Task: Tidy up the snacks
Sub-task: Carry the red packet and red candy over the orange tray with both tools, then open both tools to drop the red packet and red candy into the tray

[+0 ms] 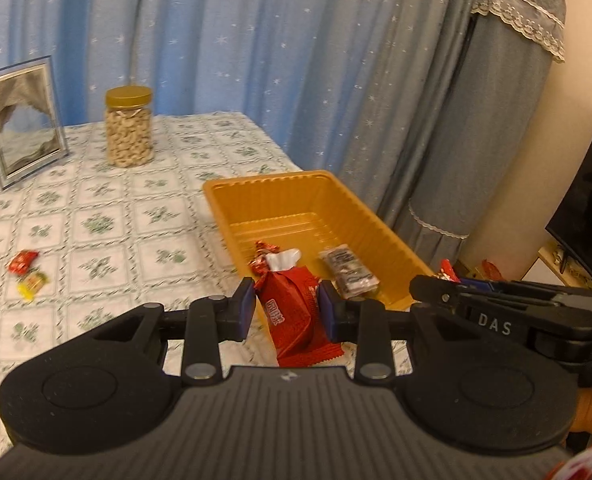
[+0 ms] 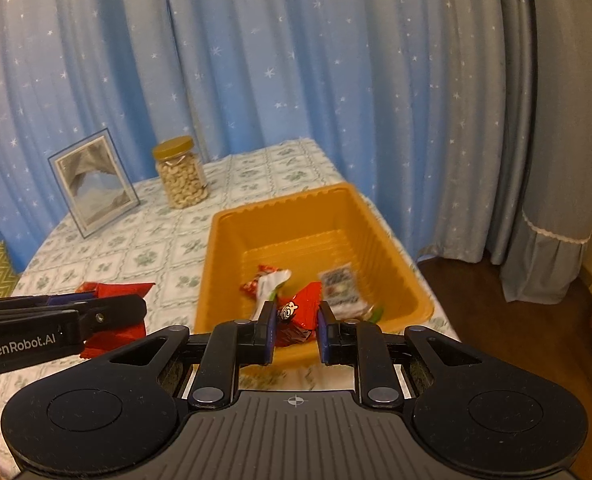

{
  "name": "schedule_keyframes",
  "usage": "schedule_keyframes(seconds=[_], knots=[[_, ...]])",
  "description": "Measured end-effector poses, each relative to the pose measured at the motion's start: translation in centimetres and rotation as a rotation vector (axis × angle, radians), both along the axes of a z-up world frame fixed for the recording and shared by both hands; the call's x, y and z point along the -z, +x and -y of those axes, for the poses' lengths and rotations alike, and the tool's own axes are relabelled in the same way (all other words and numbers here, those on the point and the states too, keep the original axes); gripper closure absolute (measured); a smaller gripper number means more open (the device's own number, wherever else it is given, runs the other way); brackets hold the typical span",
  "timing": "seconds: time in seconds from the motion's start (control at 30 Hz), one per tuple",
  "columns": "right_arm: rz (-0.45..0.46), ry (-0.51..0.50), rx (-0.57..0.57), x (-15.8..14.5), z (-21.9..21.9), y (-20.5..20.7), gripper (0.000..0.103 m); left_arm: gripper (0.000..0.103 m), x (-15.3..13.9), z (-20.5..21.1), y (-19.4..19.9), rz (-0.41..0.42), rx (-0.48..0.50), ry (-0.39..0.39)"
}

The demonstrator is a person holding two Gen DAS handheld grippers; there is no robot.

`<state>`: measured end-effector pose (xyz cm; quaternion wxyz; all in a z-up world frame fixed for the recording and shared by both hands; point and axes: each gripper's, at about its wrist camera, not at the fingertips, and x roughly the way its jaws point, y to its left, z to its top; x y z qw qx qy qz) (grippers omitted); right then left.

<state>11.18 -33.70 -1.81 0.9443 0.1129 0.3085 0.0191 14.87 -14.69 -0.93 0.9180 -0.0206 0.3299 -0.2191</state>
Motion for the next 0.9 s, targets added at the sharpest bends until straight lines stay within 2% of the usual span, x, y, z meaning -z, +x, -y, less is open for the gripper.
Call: schedule_keyframes(seconds=[0.47,0.9], knots=[[-0.021,-0.047,-0.015,0.7,1.8,4.9,0.082,0.073,0.2,3.1,4.2,-0.007,0.039,0.012],[-0.039,-0.042,0.004,1.2,3.2,6.6,0.082,0.072,1.5,4.2,7.0,-0.046,0.057,0.025]])
